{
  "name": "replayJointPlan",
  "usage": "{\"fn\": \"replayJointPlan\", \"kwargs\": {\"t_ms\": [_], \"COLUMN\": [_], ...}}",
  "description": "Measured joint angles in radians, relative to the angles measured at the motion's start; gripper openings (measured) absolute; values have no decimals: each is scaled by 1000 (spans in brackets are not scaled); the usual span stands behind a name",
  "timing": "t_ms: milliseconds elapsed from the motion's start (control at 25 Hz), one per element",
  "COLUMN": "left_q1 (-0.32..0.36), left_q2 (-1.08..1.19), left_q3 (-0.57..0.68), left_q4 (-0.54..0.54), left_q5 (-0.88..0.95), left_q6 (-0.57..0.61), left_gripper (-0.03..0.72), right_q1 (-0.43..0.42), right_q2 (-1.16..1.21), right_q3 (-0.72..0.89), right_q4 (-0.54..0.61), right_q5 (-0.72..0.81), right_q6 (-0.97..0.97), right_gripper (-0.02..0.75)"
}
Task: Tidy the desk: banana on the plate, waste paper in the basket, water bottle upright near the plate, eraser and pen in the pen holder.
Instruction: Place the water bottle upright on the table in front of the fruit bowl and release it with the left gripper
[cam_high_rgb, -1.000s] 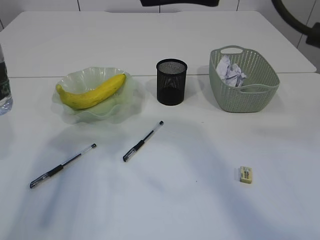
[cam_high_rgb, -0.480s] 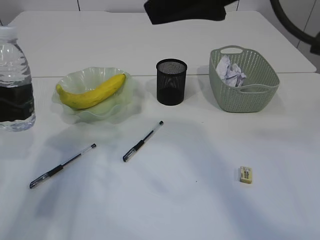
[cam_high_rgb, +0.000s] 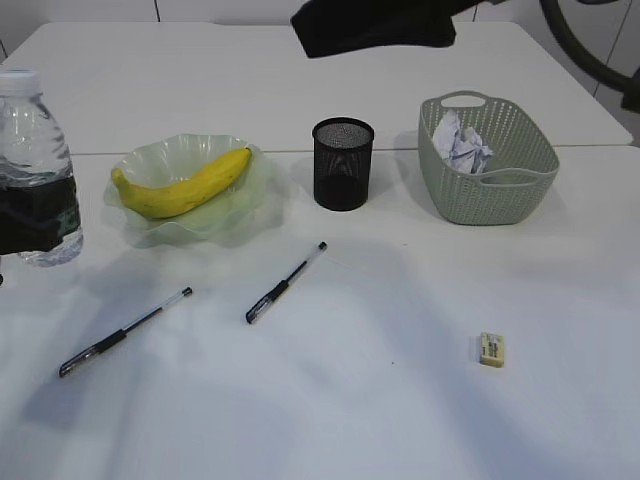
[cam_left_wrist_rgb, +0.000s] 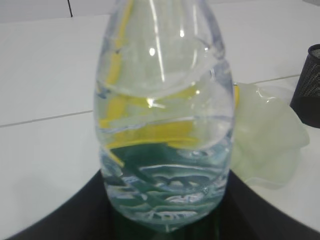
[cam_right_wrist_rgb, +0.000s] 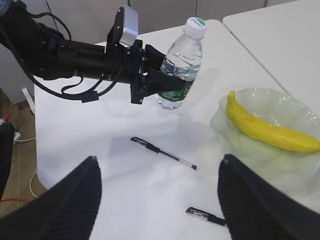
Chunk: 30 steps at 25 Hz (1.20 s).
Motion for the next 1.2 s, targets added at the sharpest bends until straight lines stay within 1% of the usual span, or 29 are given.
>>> {"fn": "replayJointPlan", "kwargs": {"t_ms": [120, 320, 600, 840, 1080, 1200], "left_q1": [15, 15, 16, 16, 16, 16], "left_q2": [54, 149, 258, 265, 266, 282], "left_q3": [-2, -8, -16, -18, -24, -51], "left_q4": [59, 132, 167, 191, 194, 197], "left_q5": [-69, -153, -168, -170, -170, -171], "left_q6": [-8, -12, -1, 16, 18, 19], "left_gripper": [352, 352, 352, 352, 352, 353], "right_q1": [0, 0, 0, 0, 0, 0], "right_q2": [0, 0, 0, 0, 0, 0], "right_q3": [0, 0, 0, 0, 0, 0], "right_q4": [0, 0, -14, -51, -53, -55], "right_q5": [9, 33, 60, 69, 78, 83], "right_q6": [5, 22, 29, 50, 59, 65], "right_gripper": [537, 537, 537, 537, 537, 537]}}
